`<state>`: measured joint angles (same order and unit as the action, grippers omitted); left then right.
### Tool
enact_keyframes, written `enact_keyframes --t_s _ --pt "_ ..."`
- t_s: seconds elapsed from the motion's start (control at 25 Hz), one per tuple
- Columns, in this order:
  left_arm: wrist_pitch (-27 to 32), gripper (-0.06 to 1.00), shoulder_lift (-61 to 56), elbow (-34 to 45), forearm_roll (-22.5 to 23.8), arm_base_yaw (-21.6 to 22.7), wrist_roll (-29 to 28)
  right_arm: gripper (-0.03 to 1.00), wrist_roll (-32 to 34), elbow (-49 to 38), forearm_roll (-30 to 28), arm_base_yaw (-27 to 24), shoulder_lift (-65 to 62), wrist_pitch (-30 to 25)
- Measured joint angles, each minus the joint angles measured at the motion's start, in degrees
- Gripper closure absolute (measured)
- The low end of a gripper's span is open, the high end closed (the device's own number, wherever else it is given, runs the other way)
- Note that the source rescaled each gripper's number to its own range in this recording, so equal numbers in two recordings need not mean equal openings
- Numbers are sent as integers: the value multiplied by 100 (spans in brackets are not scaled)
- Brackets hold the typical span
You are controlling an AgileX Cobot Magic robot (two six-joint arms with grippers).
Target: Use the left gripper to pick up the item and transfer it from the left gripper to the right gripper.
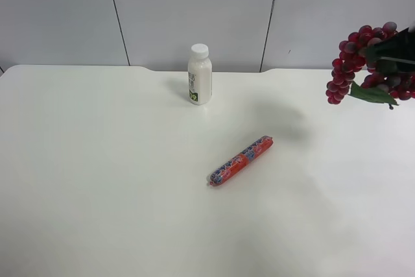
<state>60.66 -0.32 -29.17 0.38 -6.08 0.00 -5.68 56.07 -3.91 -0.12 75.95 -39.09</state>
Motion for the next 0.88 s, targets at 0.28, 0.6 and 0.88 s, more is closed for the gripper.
enact_keyframes --t_s 0.28,0.6,0.88 --pt "0 -6 0 0 0 0 0 97 0 379 59 -25 991 -18" --pt "0 -6 0 0 0 0 0 97 0 711 64 -25 1662 110" --pt "0 -6 0 0 0 0 0 97 0 722 207 -25 2340 -644"
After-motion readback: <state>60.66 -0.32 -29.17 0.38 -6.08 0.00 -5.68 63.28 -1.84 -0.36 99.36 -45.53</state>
